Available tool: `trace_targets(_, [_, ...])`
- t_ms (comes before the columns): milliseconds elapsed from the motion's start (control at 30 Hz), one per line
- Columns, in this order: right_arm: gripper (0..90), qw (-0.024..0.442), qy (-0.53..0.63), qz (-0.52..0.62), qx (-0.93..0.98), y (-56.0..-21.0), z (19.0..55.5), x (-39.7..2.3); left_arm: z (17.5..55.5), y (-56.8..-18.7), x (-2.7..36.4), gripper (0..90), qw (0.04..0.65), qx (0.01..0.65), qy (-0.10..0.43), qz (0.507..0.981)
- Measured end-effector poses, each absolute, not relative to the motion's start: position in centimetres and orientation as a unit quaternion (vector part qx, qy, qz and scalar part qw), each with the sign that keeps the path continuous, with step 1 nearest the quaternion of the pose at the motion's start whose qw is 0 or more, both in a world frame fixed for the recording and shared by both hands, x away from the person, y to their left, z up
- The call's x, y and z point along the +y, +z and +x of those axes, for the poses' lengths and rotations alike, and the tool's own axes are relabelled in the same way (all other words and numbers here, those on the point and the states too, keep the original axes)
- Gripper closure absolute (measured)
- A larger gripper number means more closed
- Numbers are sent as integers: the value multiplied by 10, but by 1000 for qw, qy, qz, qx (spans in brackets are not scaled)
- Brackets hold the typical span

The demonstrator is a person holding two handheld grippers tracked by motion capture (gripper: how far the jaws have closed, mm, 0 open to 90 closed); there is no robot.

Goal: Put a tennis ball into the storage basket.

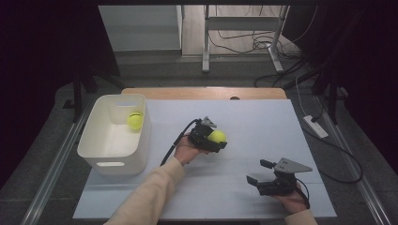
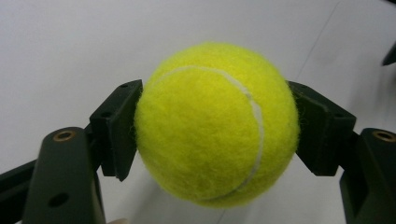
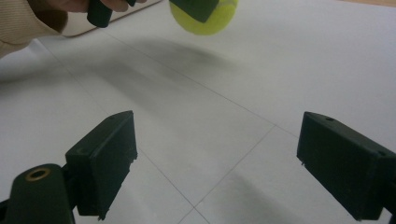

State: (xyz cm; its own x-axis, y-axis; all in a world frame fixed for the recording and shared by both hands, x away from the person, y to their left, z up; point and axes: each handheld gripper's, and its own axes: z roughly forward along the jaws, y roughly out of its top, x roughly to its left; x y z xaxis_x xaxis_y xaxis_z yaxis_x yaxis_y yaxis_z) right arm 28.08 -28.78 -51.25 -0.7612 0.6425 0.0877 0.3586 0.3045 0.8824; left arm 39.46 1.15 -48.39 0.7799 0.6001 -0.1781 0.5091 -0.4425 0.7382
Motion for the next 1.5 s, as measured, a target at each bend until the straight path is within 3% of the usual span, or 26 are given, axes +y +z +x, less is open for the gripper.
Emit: trace_targets(1500, [122, 144, 500, 316, 793, -512, 281, -288, 376, -437, 57, 266, 440, 334, 110, 826])
